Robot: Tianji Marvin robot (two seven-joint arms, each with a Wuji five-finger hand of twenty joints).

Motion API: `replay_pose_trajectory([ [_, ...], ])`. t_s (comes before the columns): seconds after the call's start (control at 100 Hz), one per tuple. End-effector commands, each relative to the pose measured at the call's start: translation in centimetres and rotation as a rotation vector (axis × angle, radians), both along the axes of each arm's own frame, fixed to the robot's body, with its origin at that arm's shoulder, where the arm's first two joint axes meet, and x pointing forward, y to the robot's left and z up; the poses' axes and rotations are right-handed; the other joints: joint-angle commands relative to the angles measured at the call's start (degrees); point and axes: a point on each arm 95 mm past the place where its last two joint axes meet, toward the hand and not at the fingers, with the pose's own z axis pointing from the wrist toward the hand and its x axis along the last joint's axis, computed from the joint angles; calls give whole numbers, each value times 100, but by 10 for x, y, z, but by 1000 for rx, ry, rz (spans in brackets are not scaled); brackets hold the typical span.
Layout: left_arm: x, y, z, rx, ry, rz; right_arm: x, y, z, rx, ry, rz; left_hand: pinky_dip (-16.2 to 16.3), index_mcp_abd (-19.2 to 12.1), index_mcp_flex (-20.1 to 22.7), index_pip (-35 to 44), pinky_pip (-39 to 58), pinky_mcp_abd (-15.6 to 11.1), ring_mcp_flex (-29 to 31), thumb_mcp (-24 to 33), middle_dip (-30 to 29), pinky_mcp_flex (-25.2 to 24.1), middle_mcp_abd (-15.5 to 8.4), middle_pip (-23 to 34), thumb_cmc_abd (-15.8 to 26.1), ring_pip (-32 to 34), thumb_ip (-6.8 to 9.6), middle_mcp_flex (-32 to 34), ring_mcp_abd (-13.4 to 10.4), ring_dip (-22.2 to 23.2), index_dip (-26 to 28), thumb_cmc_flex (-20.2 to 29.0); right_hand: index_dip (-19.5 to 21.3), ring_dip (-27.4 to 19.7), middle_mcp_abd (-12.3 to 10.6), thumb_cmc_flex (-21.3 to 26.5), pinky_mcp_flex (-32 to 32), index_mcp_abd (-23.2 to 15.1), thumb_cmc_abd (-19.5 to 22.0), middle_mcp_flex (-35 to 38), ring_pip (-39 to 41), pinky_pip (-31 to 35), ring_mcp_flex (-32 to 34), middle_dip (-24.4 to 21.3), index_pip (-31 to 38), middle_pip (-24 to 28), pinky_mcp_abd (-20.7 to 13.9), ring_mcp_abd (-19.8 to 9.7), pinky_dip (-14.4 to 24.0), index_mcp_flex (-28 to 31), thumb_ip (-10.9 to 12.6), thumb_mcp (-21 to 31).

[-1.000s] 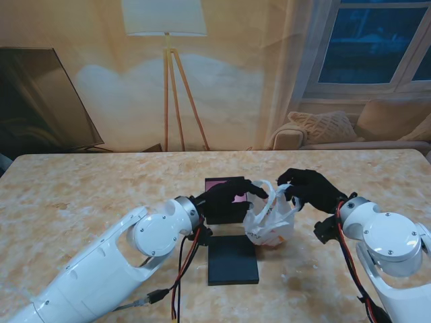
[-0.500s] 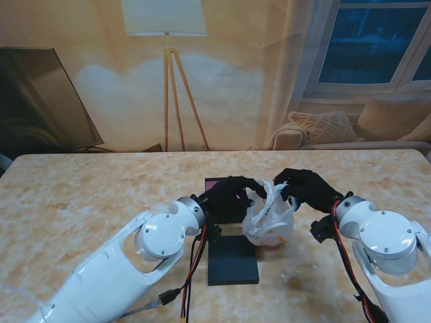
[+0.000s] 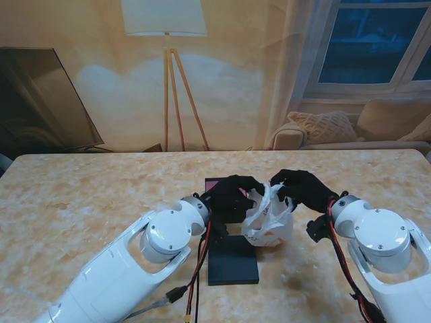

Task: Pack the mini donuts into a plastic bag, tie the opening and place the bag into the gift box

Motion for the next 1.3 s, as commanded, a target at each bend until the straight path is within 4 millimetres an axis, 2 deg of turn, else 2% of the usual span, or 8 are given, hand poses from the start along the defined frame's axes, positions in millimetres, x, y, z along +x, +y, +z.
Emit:
replay_pose_trajectory([
  [0.0,-2,-4,2,-9,7,-11,-2,4,-4,12,20,16,127,-128,14,-38,61,-155,-24,232,47,-88,-244,-47,-271,66,-69,-67,-169,32,-21,-140,21,186,-156,14,-16,18,143,44,86,86,-14,140,81,159,-5,-72,114,97,83,51],
  [0.37,0,-3,-2,-49,-7,-1,-3,5,-3,12,20,15,65,-251,-601,-614,-69,-233,18,170,-305,-17,-279,-267,-277,-203,-225,-134,-202,-42,-259,101,4,185,-152,13,-2,26,140,60,84,86,-13,123,81,153,3,-70,112,111,84,56],
  [0.49,1,-2,-3,-63,3,15,-4,5,-3,11,18,17,65,-233,-753,-712,-57,-255,-1,263,-306,-19,-255,-261,-283,-249,-97,-171,-236,-109,-300,-52,-1,185,-158,9,-5,26,137,65,84,85,-13,119,80,151,4,-70,112,111,85,56],
  [0.79,2,-1,-6,-99,83,18,-4,8,-5,-3,24,30,-110,-249,-258,-403,-747,3,-993,302,-729,-711,-169,-773,-303,-1656,-111,-603,198,-1184,-176,-451,-80,132,-133,35,32,79,82,115,2,95,48,64,39,106,15,-25,111,157,76,60],
  [0.96,3,1,-10,-71,111,11,-3,9,-6,-16,26,33,-97,-34,165,-125,-803,55,-1045,323,-730,-775,-49,-738,-281,-1678,-130,-525,299,-1251,-70,-609,-206,80,-107,49,70,146,16,198,-69,101,104,-21,-20,35,36,8,103,231,55,74],
  [1.09,6,3,-12,-55,121,9,-4,8,-5,-18,19,31,-106,135,436,239,-853,33,-1077,57,-690,-774,-47,-753,-529,-1725,-700,-492,313,-1311,-162,-338,-230,57,-100,49,93,141,10,212,-103,101,133,-39,-23,18,30,-3,97,243,50,76],
  [1.22,10,4,-14,-46,126,-10,-4,8,-5,-15,17,29,-233,101,590,573,-1004,7,-1154,-250,-764,-805,-72,-820,-571,-1990,-870,-432,350,-1565,-345,-112,-242,52,-119,45,94,140,16,215,-107,95,135,-40,-20,16,27,-3,89,247,48,75],
  [1.29,12,6,-14,-49,146,-44,-4,8,-5,-14,17,29,-304,-71,621,921,-1114,41,-1316,-851,-879,-930,-134,-908,-255,-2162,-775,-368,414,-1752,-582,289,-243,51,-120,46,97,140,15,214,-106,97,135,-37,-17,18,31,-3,86,248,49,75],
])
